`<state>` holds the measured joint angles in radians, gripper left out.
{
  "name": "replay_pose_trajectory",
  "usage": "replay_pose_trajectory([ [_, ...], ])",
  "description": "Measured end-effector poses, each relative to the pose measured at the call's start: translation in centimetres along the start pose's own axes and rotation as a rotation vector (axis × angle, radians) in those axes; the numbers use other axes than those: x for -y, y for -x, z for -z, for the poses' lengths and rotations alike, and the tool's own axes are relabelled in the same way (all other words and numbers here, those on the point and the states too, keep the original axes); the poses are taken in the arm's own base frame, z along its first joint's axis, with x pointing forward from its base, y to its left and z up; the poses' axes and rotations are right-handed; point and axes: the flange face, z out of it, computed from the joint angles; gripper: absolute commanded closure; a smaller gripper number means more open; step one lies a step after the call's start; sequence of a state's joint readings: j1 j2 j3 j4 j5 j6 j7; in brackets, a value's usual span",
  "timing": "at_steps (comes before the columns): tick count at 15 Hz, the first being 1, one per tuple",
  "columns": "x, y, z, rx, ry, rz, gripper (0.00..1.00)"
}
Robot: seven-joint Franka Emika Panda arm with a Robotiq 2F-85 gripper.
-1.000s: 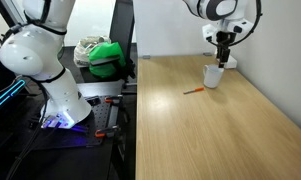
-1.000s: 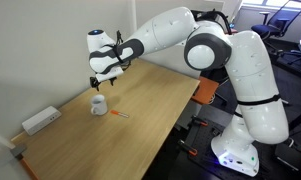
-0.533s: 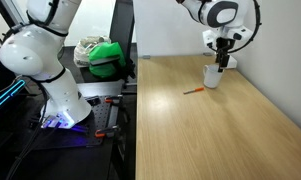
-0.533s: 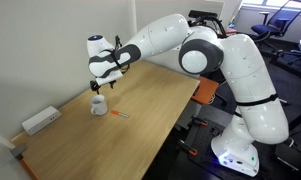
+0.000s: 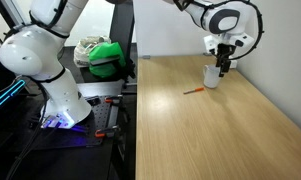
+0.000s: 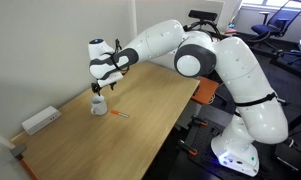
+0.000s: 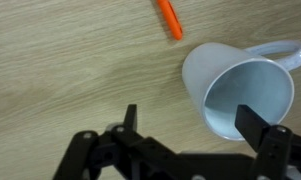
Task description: Move the cup to the right
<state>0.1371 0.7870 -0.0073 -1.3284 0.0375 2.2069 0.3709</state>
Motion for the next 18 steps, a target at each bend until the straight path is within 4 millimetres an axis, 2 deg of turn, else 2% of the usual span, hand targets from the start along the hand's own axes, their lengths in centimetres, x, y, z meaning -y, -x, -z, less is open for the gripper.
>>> replay_pose_trajectory([
  [8, 0.2, -0.9, -2.2, 0.060, 0.011, 0.031, 0.00],
  [18, 1.2, -1.6, -3.6, 0.113, 0.014, 0.076, 0.00],
])
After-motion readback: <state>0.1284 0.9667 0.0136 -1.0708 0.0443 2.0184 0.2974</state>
